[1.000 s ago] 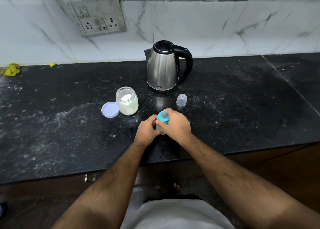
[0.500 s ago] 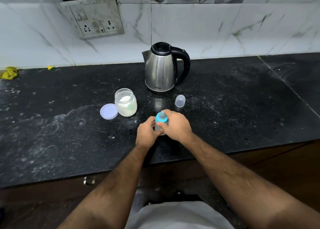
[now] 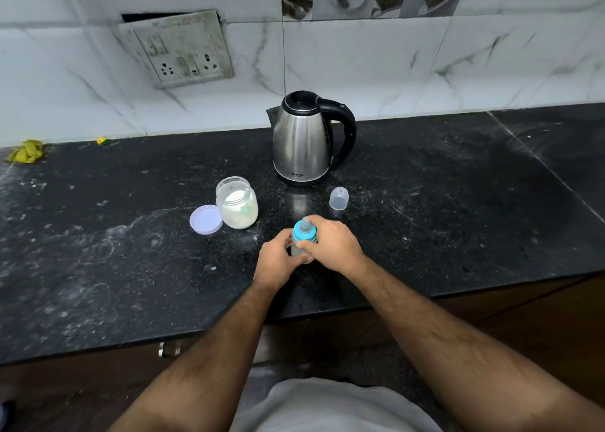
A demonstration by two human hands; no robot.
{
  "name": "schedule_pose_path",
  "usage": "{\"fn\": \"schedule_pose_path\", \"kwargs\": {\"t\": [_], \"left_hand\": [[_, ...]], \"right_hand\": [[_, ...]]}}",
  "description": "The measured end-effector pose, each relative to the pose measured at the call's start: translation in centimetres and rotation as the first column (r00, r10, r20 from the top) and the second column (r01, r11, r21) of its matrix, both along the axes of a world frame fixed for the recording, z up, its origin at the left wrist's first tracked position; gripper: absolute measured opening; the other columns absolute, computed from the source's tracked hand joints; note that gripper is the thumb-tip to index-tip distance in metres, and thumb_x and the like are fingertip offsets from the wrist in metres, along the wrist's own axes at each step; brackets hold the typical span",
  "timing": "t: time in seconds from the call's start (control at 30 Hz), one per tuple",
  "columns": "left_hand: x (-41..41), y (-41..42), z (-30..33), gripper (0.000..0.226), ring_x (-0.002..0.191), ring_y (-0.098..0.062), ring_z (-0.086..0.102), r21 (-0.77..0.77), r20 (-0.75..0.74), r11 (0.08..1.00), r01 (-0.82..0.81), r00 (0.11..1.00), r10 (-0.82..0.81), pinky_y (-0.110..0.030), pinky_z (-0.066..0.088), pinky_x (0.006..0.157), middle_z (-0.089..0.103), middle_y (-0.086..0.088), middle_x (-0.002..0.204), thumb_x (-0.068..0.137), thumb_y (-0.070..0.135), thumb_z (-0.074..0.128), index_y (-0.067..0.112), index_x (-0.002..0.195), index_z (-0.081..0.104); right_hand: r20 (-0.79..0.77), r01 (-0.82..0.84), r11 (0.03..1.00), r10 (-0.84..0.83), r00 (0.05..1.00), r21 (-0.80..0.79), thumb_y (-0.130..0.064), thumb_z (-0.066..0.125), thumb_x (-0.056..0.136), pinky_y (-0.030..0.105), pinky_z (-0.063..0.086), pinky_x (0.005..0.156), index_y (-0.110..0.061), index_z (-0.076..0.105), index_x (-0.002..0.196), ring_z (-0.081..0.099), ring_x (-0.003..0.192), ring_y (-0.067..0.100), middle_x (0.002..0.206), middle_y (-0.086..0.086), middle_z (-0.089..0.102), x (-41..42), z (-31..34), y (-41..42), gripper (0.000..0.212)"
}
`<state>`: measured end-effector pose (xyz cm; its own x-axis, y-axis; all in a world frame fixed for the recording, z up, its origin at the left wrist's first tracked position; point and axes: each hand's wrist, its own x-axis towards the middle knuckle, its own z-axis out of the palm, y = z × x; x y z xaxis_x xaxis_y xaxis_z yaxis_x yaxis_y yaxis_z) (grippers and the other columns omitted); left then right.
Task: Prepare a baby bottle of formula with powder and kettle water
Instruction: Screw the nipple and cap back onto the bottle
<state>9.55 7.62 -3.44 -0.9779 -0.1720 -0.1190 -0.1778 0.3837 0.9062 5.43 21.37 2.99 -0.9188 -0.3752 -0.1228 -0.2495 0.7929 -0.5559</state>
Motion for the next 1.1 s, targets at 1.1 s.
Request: {"fn": "schedule_pose_path", "kwargs": {"t": [1.1], "left_hand": [[0.4,-1.9,0.3,0.07,0.122,-0.011,0.06,0.197,0.045,0.979,-0.059,0.998,0.051,-0.039,0.046,0.108,0.063,-0.002,0.134,0.073,0.006,0.084,0.013,0.136,0.054]], "right_hand": [[0.009,0.355,0.932,-0.355,0.935,-0.072,-0.027,0.077,0.076,0.037,0.052,0.087,-0.02,0.06,0.109,0.064,0.102,0.025,0.107,0.004,0.069,-11.1,-3.6,3.3,0.038]]}}
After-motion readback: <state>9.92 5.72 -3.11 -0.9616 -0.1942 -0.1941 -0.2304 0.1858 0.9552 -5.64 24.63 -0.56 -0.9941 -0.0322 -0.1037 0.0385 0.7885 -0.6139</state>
